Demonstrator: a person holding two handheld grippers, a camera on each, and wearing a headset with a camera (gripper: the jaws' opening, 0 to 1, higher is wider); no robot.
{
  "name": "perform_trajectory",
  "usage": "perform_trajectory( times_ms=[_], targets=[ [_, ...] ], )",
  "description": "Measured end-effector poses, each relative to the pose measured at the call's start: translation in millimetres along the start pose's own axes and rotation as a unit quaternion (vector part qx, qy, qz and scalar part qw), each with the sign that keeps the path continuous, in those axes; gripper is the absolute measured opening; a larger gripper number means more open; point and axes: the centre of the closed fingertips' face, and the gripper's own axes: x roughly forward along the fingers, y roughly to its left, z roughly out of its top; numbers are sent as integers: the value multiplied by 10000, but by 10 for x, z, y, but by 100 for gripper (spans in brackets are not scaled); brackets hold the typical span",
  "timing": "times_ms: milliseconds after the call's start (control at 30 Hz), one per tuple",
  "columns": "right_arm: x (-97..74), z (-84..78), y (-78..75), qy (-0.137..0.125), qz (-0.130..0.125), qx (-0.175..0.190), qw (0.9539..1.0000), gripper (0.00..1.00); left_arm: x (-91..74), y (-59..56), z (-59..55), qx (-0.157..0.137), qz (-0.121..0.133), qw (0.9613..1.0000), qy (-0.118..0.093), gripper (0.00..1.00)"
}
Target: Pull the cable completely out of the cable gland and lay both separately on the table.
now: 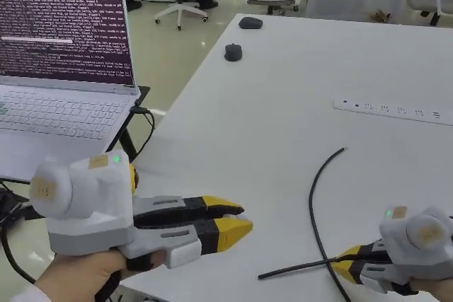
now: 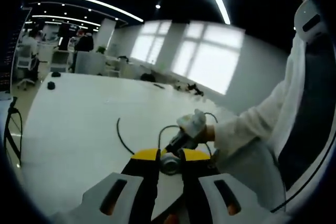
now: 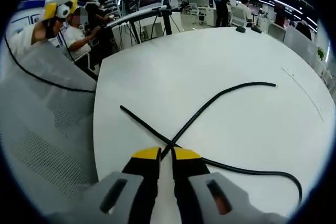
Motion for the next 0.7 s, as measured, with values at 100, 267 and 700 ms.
perform_trajectory(
  times_ms=[100,267,700],
  targets=[
    [-41,62,16,-211,-22,138,9997,9,115,90,-29,50,5,9999,157,17],
    [-182,60,128,-438,7,354,9984,14,408,444,-222,329,235,9968,686,17],
    [-549,-50,296,-697,-186,1068,9917,22,1181,984,-961,468,539,9865,1473,17]
  ],
)
